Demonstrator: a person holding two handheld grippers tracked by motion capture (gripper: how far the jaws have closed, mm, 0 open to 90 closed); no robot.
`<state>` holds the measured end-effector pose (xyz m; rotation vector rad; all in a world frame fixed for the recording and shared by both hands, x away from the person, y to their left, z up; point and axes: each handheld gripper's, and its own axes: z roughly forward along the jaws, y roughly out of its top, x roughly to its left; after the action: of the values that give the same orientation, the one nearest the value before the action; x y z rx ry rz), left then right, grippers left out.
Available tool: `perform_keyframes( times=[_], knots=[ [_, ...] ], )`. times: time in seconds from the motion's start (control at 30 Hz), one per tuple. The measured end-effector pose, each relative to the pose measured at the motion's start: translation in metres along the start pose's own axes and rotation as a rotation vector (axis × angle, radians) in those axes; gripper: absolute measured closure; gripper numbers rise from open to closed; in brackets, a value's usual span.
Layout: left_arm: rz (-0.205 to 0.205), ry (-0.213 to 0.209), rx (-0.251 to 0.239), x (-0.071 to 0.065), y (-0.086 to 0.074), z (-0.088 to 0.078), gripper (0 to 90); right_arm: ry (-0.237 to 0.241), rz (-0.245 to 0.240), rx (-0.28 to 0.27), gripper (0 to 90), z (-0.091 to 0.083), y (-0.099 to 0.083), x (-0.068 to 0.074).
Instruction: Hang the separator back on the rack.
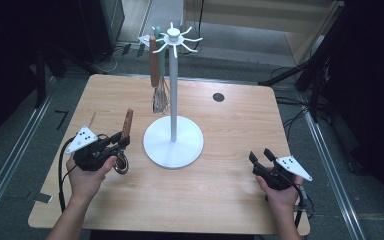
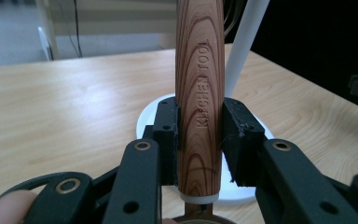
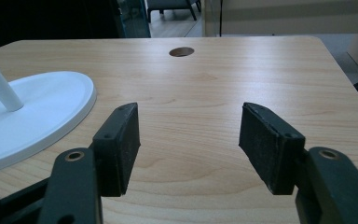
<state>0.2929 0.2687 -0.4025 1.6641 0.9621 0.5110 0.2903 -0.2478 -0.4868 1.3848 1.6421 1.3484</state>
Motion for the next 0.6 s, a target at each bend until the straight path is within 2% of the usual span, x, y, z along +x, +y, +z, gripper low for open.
perform_keyframes(
  times=[0.27,0.6],
  knots=[
    [0.040,-0.020,-0.051,-0.012,0.019,-0.003,70.2,0.002,0.002,-0.001,39.2,0.000,0.000,0.000],
    [0.051,-0.028,-0.096,-0.019,0.032,-0.005,70.2,0.002,0.001,0.000,39.2,0.000,0.000,0.000]
  ],
)
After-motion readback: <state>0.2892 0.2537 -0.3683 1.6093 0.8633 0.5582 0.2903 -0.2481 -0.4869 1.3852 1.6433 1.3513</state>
